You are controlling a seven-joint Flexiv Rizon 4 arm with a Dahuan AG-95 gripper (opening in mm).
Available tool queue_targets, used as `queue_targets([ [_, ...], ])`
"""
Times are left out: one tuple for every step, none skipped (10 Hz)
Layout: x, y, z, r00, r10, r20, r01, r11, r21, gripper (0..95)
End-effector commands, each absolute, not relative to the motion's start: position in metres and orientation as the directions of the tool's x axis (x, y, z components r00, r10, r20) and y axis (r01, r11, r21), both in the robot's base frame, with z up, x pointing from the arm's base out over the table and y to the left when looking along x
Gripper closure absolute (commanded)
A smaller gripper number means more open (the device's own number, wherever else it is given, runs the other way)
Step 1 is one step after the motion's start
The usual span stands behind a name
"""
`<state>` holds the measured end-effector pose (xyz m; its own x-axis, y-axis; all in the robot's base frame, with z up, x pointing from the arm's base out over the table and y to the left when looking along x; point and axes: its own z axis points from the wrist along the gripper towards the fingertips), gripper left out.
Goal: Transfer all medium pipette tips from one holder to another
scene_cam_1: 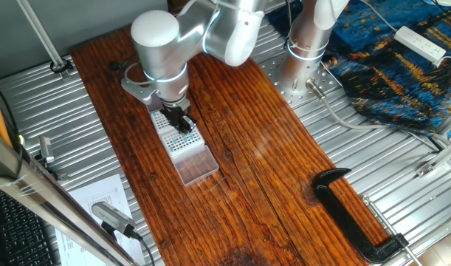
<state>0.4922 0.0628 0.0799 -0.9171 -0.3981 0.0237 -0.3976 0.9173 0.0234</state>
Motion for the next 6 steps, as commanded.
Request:
queue_targets([
  [0.4923, 0.0630, 0.0797, -0.916, -0.401, 0.026, -0.401, 0.916, 0.021, 76.0],
  [0.4922, 0.0629, 0.0796, -0.916, -0.400, 0.029, -0.399, 0.917, 0.020, 76.0],
  [0.4915, 0.0628, 0.0794, -0.917, -0.398, 0.032, -0.398, 0.917, 0.020, 76.0],
  [0.4898, 0.0623, 0.0788, -0.917, -0.397, 0.035, -0.397, 0.918, 0.020, 76.0],
  [0.4886, 0.0620, 0.0781, -0.917, -0.397, 0.034, -0.396, 0.918, 0.020, 76.0],
  [0.4882, 0.0619, 0.0779, -0.917, -0.397, 0.033, -0.396, 0.918, 0.021, 95.0],
])
